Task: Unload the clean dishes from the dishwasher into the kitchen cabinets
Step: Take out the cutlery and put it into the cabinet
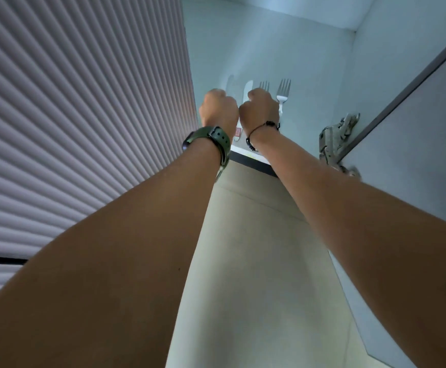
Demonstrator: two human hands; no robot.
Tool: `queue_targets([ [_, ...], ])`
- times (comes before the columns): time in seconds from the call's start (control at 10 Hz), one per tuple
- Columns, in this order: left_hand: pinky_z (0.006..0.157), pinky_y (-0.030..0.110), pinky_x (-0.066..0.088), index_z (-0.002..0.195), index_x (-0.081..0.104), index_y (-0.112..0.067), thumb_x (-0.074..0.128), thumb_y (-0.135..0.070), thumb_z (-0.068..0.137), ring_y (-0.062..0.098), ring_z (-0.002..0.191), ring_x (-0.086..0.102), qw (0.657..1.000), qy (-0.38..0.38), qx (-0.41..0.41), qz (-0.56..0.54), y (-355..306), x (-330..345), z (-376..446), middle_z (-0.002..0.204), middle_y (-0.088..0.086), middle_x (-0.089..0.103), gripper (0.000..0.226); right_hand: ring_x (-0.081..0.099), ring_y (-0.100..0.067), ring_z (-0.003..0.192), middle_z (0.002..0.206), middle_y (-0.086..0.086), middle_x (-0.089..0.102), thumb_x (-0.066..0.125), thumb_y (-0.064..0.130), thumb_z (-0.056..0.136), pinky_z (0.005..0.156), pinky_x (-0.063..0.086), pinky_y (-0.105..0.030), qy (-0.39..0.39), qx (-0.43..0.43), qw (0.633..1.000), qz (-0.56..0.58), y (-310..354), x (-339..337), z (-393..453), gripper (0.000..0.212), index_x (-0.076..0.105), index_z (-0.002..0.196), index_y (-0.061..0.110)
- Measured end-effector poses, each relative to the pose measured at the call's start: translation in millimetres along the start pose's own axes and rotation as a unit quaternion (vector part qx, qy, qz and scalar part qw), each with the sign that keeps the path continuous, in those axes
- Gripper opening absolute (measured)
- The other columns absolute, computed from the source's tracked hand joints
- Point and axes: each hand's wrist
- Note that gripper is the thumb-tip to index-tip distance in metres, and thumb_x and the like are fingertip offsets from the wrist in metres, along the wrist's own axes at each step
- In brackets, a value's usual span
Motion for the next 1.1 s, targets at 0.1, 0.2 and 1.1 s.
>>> queue_targets([
  [0.1,0.089,0.018,0.042,0.133,0.050,-0.009,0.032,0.009,0.085,0.020,0.121,0.051,0.996,0.040,0.033,0.078,-2,0,-38,0.138,0.006,0.049,0.055,0.056,-0.029,0.105,0.112,-0.015,0.062,0.036,0.002,0.091,0.076,0.040,-0.030,-0.003,-0.002,1.000,0.008,-8,-10,-34,0.034,0.051,0.121,0.003],
  [0.2,0.096,0.013,0.036,0.133,0.049,-0.007,0.034,0.010,0.086,0.018,0.126,0.047,0.993,0.075,0.032,0.082,-18,-15,-77,0.138,0.008,0.050,0.052,0.057,-0.030,0.098,0.104,-0.014,0.063,0.037,0.004,0.092,0.068,0.035,-0.027,-0.017,-0.012,1.000,-0.007,-9,-26,-68,0.028,0.051,0.117,0.002],
  [1.1,0.106,0.018,0.025,0.143,0.026,-0.009,0.060,-0.038,0.084,0.015,0.131,0.033,0.943,0.157,0.294,0.000,-306,-121,-532,0.145,0.005,0.035,0.074,0.048,-0.031,0.112,0.123,-0.019,0.050,0.050,0.002,0.076,0.098,0.039,-0.031,-0.397,-0.162,0.903,0.003,162,-508,-415,0.043,0.052,0.119,0.000],
])
Point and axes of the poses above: each hand's wrist, its own z-axis towards the middle knuckle, its own x-axis out of the palm, y = z × x
